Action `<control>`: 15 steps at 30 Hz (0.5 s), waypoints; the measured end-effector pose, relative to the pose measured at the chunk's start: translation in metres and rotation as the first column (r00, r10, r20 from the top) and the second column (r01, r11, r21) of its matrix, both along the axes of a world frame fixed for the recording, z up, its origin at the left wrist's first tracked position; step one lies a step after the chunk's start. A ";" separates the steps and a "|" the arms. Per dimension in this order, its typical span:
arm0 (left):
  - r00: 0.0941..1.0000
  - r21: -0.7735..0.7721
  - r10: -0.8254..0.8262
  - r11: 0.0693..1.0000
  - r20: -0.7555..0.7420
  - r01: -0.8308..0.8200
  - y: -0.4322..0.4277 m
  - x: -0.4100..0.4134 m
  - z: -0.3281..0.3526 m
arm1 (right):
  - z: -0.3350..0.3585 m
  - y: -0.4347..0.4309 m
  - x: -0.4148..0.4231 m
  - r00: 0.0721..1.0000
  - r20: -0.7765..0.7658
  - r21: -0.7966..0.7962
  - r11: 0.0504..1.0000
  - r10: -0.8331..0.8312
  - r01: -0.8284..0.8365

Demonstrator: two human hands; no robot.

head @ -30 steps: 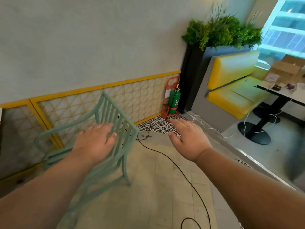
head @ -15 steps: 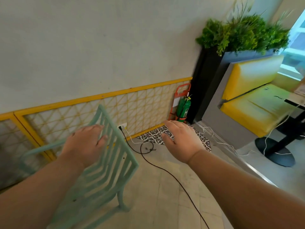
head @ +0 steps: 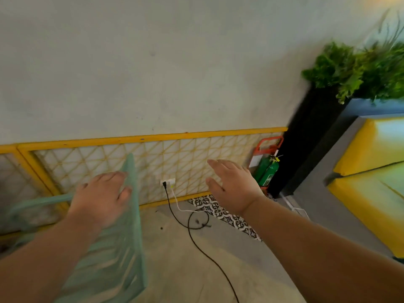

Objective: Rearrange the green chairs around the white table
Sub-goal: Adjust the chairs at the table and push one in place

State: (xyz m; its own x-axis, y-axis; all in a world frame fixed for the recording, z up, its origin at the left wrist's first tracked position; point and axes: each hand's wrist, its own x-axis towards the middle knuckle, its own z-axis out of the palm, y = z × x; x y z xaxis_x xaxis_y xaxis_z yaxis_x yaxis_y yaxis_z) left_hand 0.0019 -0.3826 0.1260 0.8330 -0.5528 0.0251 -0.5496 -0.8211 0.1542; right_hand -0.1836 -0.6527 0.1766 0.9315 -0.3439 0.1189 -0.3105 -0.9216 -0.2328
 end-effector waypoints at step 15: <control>0.877 0.008 0.466 0.883 -0.120 -0.469 0.060 0.008 -0.036 | -0.044 0.007 0.174 0.863 -0.090 0.046 0.868 0.497 -0.495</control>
